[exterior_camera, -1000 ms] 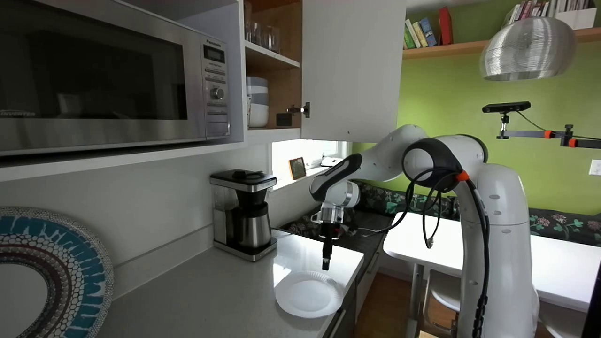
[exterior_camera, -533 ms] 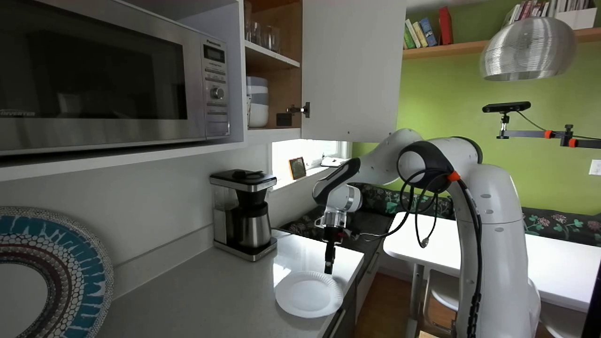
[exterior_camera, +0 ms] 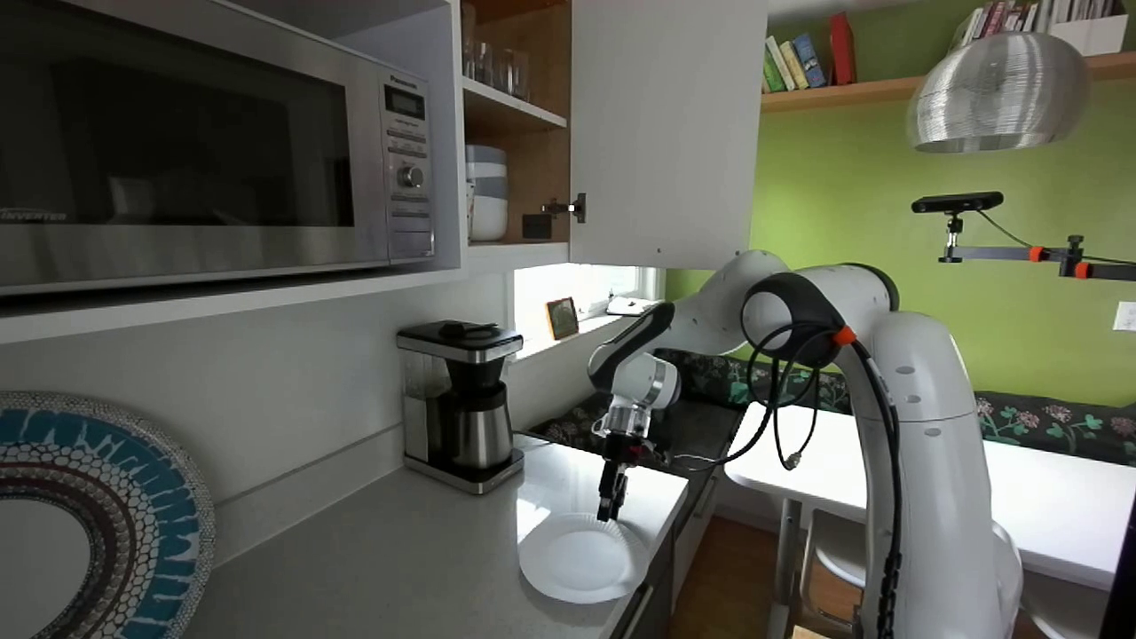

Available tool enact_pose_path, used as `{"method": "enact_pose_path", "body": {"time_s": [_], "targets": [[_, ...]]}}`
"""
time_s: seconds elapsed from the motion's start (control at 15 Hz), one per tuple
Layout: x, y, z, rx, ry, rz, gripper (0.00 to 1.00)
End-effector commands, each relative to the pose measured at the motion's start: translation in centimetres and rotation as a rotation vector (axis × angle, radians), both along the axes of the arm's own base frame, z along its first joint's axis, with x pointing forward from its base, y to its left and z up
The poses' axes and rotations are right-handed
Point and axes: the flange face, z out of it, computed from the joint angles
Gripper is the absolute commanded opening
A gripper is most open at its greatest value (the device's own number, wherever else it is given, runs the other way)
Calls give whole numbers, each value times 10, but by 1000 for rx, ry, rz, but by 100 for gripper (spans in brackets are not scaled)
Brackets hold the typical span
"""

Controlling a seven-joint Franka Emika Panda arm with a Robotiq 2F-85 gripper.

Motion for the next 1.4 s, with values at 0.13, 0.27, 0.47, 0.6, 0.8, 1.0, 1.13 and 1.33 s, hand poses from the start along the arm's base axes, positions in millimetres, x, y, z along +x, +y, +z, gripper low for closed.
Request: {"method": "enact_pose_path", "body": {"time_s": [0.13, 0.27, 0.47, 0.6, 0.8, 1.0, 1.13, 1.33], "targets": [[7, 1, -8, 26, 22, -61, 61], [6, 1, -10, 36, 29, -67, 44], [6, 2, -14, 45, 39, -74, 22], [6, 3, -15, 72, 33, -77, 7], [13, 15, 0, 102, 13, -70, 0], [22, 25, 20, 152, -13, -69, 0], [26, 33, 38, 179, -28, -62, 0], [28, 46, 72, 204, -45, -72, 0]]}}
